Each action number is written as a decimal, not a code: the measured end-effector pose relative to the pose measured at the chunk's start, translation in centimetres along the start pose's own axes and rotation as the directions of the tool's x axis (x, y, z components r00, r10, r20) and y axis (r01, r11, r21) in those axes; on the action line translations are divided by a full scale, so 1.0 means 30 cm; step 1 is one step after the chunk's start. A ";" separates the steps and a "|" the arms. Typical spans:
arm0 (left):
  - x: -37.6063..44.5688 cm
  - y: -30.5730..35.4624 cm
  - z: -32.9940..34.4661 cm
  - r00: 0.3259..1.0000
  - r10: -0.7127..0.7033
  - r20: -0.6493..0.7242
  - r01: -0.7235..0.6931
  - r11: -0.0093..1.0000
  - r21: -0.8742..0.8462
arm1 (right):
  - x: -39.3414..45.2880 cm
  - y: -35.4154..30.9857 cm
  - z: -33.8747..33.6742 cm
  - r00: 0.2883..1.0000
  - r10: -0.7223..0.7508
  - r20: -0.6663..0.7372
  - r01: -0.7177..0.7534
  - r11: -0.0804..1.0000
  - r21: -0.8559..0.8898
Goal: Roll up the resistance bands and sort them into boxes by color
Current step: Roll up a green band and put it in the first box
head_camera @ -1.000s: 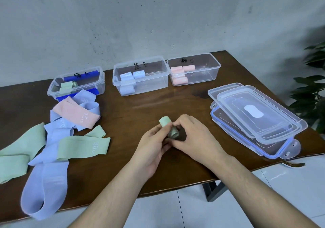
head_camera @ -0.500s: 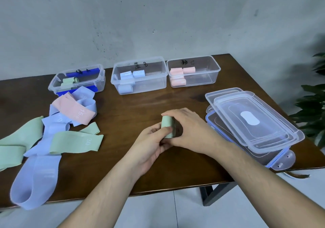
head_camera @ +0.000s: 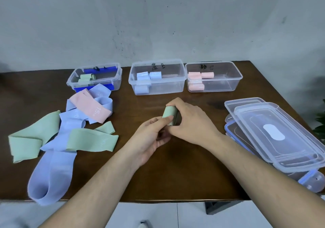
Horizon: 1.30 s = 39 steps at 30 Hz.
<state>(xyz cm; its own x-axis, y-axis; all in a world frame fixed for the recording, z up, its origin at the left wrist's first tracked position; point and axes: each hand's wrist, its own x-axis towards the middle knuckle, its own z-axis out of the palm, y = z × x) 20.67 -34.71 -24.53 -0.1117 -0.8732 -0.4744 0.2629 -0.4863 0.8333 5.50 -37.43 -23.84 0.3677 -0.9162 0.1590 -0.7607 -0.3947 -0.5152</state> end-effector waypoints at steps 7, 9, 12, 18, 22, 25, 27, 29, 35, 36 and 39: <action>0.067 0.152 -0.155 0.999 0.037 0.003 -0.037 0.996 0.078 | 0.185 -0.113 0.072 0.988 0.076 -0.134 -0.083 0.995 -0.054; 0.088 0.196 -0.196 0.998 0.064 0.015 -0.065 0.991 0.117 | 0.233 -0.137 0.089 0.985 0.086 -0.152 -0.095 0.994 -0.049; 0.125 0.277 -0.291 0.992 0.112 0.059 -0.121 0.977 0.173 | 0.320 -0.193 0.131 0.985 0.069 -0.161 -0.075 0.997 -0.027; 0.216 0.424 -0.477 0.972 0.218 0.091 -0.235 0.932 0.276 | 0.477 -0.296 0.188 0.989 -0.003 -0.147 0.008 0.999 0.033; 0.264 0.507 -0.610 0.957 0.281 0.074 -0.287 0.875 0.389 | 0.571 -0.321 0.249 0.992 -0.005 -0.129 0.013 0.998 0.058; 0.298 0.551 -0.694 0.936 0.345 0.066 -0.332 0.808 0.486 | 0.639 -0.331 0.289 0.984 -0.077 -0.159 0.078 0.997 0.002; 0.325 0.575 -0.747 0.922 0.378 0.080 -0.354 0.742 0.569 | 0.697 -0.347 0.298 0.976 -0.138 -0.171 0.127 0.989 -0.073; 0.350 0.594 -0.791 0.910 0.397 0.119 -0.378 0.679 0.629 | 0.758 -0.373 0.294 0.975 -0.169 -0.148 0.153 0.982 -0.108; 0.422 0.676 -0.910 0.873 0.468 0.138 -0.437 0.623 0.649 | 0.966 -0.445 0.303 0.969 -0.246 0.030 0.247 0.954 -0.170; 0.433 0.690 -0.928 0.869 0.474 0.144 -0.442 0.611 0.657 | 0.996 -0.455 0.300 0.968 -0.247 0.048 0.252 0.950 -0.187; 0.475 0.729 -0.985 0.862 0.482 0.160 -0.443 0.559 0.701 | 1.085 -0.491 0.298 0.964 -0.229 0.139 0.257 0.938 -0.234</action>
<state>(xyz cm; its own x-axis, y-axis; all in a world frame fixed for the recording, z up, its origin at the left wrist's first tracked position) 53.17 -56.85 -21.44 -0.1228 -0.9917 0.0381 -0.4754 0.0925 0.8749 33.44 -60.83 -18.60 0.6026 -0.7829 0.1545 -0.7443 -0.6213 -0.2452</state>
